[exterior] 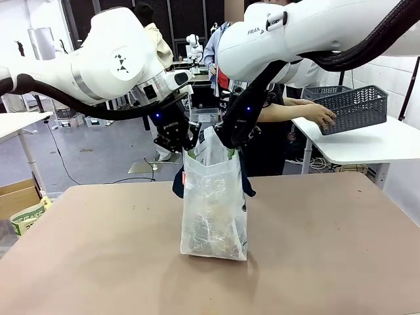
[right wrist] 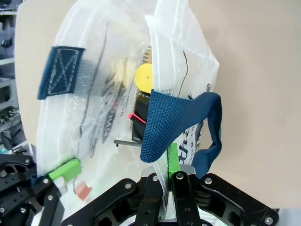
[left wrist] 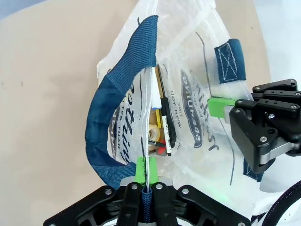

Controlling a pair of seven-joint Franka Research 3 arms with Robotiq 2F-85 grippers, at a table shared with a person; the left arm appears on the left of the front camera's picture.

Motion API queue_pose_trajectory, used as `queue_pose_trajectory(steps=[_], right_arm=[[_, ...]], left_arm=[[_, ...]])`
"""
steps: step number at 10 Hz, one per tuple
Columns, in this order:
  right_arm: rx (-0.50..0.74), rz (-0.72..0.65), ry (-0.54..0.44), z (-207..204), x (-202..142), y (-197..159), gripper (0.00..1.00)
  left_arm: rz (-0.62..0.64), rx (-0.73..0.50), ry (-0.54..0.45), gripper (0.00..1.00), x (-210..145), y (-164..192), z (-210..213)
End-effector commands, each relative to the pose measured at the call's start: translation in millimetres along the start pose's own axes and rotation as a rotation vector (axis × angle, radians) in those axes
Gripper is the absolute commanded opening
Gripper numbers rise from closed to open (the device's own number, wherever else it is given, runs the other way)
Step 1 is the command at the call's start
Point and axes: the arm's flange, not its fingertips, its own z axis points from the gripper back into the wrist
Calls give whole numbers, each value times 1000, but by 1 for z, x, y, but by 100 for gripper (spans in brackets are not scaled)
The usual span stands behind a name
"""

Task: Transfer purchased items from the store into the shopping bag.
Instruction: Move the Reusable shopping bag to the right side of the table.

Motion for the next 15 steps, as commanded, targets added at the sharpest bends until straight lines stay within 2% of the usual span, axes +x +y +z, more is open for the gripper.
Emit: queue_pose_trajectory(steps=[1,3,6,7,8,10,11,12,13,15], right_arm=[[49,-79,-28,-3,6,9,0],[52,-96,-30,-7,7,14,0],[72,-113,-30,-11,9,18,0],[84,-99,-39,-9,7,12,0],[33,-90,-22,-11,4,12,0],[36,-91,-26,-10,4,12,0],[-5,-98,-45,-11,3,14,0],[5,-84,-67,-9,4,9,0],[61,-76,-64,-10,6,2,0],[172,-131,3,-7,11,-8,0]], left_arm=[[9,-57,-35,0,-1,-2,-8],[18,-92,-85,0,3,-4,-12],[37,-105,-74,0,10,-8,-18],[27,-75,-82,0,8,-5,-15],[28,-71,-66,0,10,-8,-17],[28,-71,-66,0,10,-8,-17],[28,-70,-64,0,10,-8,-18],[17,-88,-46,0,9,-11,-17],[-17,-63,-71,0,7,-12,-17],[-50,-62,-96,0,4,-10,-16]])
